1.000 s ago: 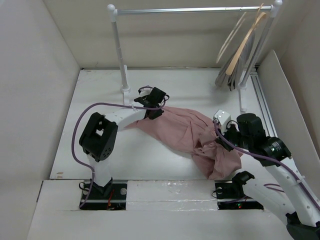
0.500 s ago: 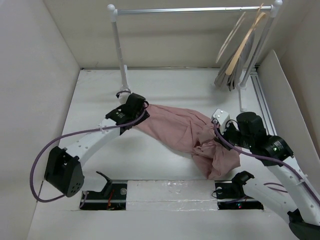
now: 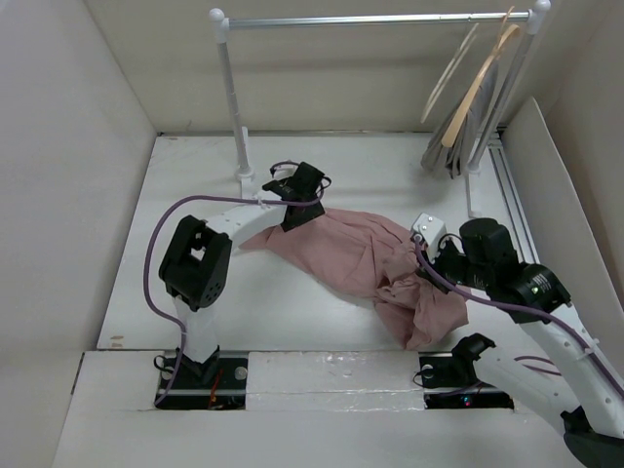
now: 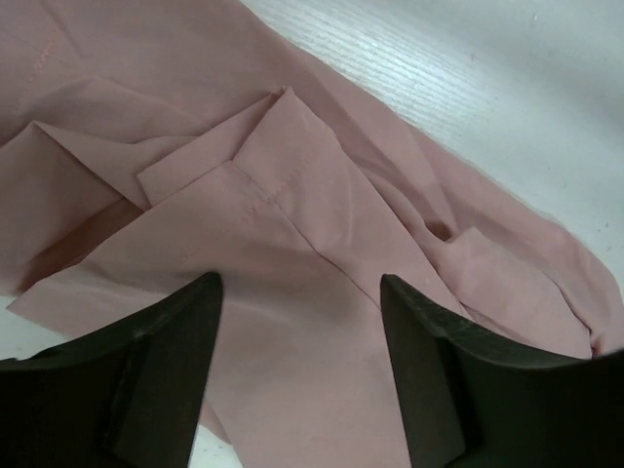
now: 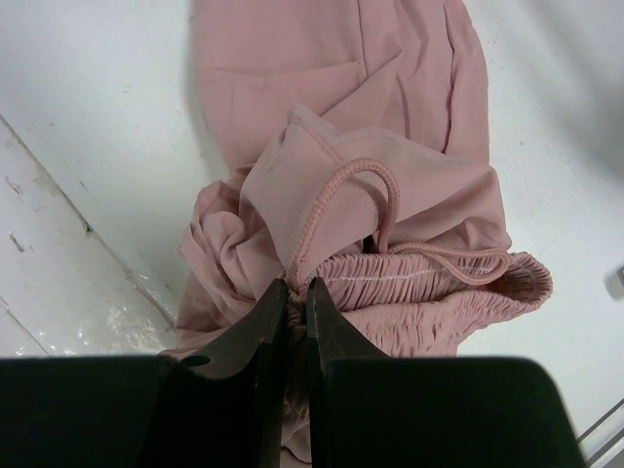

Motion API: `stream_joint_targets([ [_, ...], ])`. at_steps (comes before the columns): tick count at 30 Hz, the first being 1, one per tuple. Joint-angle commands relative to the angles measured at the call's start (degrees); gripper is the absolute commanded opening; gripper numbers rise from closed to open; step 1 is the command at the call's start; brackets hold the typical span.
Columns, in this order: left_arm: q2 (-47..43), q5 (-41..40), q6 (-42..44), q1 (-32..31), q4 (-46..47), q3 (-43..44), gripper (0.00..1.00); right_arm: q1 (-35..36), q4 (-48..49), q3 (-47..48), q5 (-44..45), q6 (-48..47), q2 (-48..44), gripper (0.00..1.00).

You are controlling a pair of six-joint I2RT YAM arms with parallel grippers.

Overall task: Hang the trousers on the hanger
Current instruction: Fold the trousers

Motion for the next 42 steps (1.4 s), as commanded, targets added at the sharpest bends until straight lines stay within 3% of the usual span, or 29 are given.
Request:
stream_joint_targets([
  [1, -0.02, -1.37, 0.99, -0.17, -3.32, 2.33, 0.59, 0.53, 3.43, 0.34, -1.96, 0.03, -1.06, 0.03],
  [5, 0.16, -1.11, 0.99, -0.17, -3.42, 0.14, 0.45, 0.53, 3.87, 0.60, -1.61, -0.05, -1.15, 0.04],
  [8, 0.33, -1.37, 1.17, -0.17, -3.58, -0.84, 0.22, 0.53, 4.22, 0.86, -1.35, -0.06, -0.89, 0.04],
  [10, 0.77, -1.98, 1.34, -0.17, -3.85, -0.67, 0.00, 0.53, 4.31, 1.22, -1.35, -0.23, -0.89, 0.04],
  [14, -0.54, -3.65, 1.52, -0.17, -6.40, 0.22, 0.00, 0.53, 4.31, 1.74, -1.35, -0.41, -1.15, 0.04],
  [20, -17.65, -6.73, -0.76, -0.17, -10.34, -7.93, 0.00, 1.31, 1.77, 3.76, -1.43, -1.90, -0.80, 0.04],
  [26, -43.49, -9.10, -16.91, -6.40, -24.81, -22.08, 0.00, 8.06, -6.40, 5.78, -3.46, -2.60, -0.45, 0.04],
  [30, -58.42, -3.23, -30.89, -12.99, -31.17, -29.74, 0.00, 14.48, -14.82, 6.40, -2.66, -3.13, 1.57, 0.04],
  [32, -64.23, -1.81, -39.75, -17.12, -38.61, -31.51, 0.00, 20.26, -17.82, 5.79, -7.03, -2.96, 3.23, 0.04],
  [37, -69.44, -5.49, -37.33, -17.14, -41.29, -28.27, 0.00, 22.06, -23.19, 5.52, -6.29, -2.69, 3.42, 0.04],
  [38, -70.15, -8.55, -37.68, -17.14, -41.21, -27.83, 0.01, 22.06, -23.98, 5.78, -5.22, -2.34, 3.42, 0.05],
  [39, -70.07, -10.14, -37.51, -17.14, -41.21, -27.30, 0.19, 22.06, -24.43, 6.14, -5.04, -1.91, 2.72, 0.06],
  [41, -65.79, -16.00, -36.28, -17.14, -40.68, -25.63, 0.48, 22.06, -24.34, 6.66, -3.82, -0.94, 2.37, 0.28],
  [42, -60.71, -20.14, -33.58, -16.53, -37.37, -22.75, 0.72, 22.06, -23.38, 7.54, -0.15, 1.07, 3.24, 0.62],
])
